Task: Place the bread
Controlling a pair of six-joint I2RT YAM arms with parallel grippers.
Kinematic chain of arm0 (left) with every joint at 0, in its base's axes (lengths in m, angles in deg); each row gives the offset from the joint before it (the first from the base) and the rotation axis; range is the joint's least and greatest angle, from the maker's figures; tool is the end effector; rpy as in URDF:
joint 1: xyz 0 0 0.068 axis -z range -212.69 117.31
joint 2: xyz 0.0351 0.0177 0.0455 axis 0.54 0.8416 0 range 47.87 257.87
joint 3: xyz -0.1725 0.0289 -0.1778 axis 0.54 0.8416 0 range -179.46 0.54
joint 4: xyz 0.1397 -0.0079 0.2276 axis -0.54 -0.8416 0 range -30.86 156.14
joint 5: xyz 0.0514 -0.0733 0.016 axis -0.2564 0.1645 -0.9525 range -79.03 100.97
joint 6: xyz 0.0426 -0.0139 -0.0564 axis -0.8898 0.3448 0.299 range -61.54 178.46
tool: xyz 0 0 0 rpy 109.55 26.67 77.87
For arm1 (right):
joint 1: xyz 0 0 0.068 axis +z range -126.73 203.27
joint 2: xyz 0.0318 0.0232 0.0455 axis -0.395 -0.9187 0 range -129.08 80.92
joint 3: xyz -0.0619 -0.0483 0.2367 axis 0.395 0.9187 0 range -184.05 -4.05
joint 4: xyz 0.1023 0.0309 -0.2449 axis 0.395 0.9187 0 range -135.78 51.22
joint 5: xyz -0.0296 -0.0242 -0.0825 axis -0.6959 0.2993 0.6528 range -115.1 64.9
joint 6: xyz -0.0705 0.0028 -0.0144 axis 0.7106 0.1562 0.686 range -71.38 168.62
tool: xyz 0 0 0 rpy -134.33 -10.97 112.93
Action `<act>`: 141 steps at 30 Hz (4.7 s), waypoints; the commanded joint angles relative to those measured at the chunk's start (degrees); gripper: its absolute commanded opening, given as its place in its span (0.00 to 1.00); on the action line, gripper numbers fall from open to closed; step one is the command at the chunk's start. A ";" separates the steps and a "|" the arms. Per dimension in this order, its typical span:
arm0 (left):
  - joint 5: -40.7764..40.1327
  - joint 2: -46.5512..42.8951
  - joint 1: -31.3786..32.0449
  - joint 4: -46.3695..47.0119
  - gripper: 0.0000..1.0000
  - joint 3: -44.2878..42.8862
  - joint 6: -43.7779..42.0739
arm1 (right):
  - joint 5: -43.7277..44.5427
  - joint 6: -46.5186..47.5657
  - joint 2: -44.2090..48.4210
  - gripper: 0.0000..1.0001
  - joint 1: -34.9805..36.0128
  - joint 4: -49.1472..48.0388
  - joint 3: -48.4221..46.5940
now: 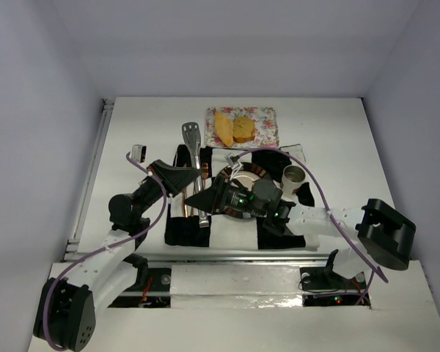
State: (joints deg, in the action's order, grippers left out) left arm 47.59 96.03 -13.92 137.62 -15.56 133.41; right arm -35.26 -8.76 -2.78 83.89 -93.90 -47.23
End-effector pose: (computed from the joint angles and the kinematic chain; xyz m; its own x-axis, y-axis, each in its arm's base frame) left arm 0.1768 -0.0977 0.2869 -0.5146 -0.6438 -0.5663 0.7610 -0.0385 -0.6477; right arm 0.1651 0.3146 0.2517 -0.7598 0.3405 -0.5539 -0.5632 0.0810 0.8224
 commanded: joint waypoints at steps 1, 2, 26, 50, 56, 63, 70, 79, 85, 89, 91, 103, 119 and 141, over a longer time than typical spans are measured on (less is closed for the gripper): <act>3.10 -0.79 0.48 11.58 0.06 -1.39 -0.51 | 3.03 -0.80 0.73 0.57 0.20 -5.23 0.46; 3.37 -0.88 0.48 10.18 0.12 -1.74 -0.95 | 3.21 -0.89 0.82 0.57 0.20 -4.88 0.46; 3.72 -8.08 0.48 -35.43 0.99 -13.61 -26.70 | 7.52 -3.88 9.08 0.48 -4.98 0.73 4.68; -16.06 -21.70 0.48 -75.88 0.99 -15.98 -53.25 | 4.36 35.32 -5.67 0.47 -27.30 74.91 -30.62; -16.06 -24.34 0.48 -75.18 0.99 -15.37 -53.07 | 2.33 39.10 -16.99 0.47 -30.30 80.19 -40.83; -15.27 -25.40 0.48 -74.91 0.98 -15.28 -53.51 | 2.42 39.81 -28.51 0.48 -31.88 84.50 -53.05; -15.00 -26.01 0.48 -74.74 0.98 -15.28 -53.60 | 2.16 40.42 -34.24 0.48 -32.41 86.35 -58.77; -15.00 -25.31 0.48 -74.65 0.98 -15.19 -53.69 | -0.75 38.94 -28.37 0.29 -32.41 81.70 -54.30; -15.70 -25.40 0.48 -74.73 0.98 -15.28 -53.51 | -1.71 35.77 -14.60 0.28 -32.41 76.86 -45.27; -16.58 -26.36 0.48 -74.91 0.97 -15.28 -53.43 | -4.17 33.13 -4.48 0.28 -31.10 71.69 -33.08; -16.85 -26.63 0.48 -74.82 0.97 -15.19 -53.34 | -5.05 30.95 0.27 0.26 -29.60 69.57 -27.08; -17.64 -26.37 0.48 -75.00 0.97 -15.10 -53.25 | 1.19 13.88 29.64 0.28 -13.42 63.06 10.03; -17.73 -25.93 0.48 -74.91 0.96 -15.02 -52.72 | 9.42 14.14 30.53 0.55 -12.37 64.55 5.05; -13.95 -28.65 0.48 -73.59 0.97 -14.58 -52.81 | -0.48 34.79 -21.48 0.44 -40.41 78.43 -41.19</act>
State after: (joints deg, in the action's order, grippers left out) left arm 32.12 68.25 -13.62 60.51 -30.55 80.78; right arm -31.76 22.49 -21.98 44.11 -18.67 -83.51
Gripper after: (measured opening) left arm 0.967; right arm 0.445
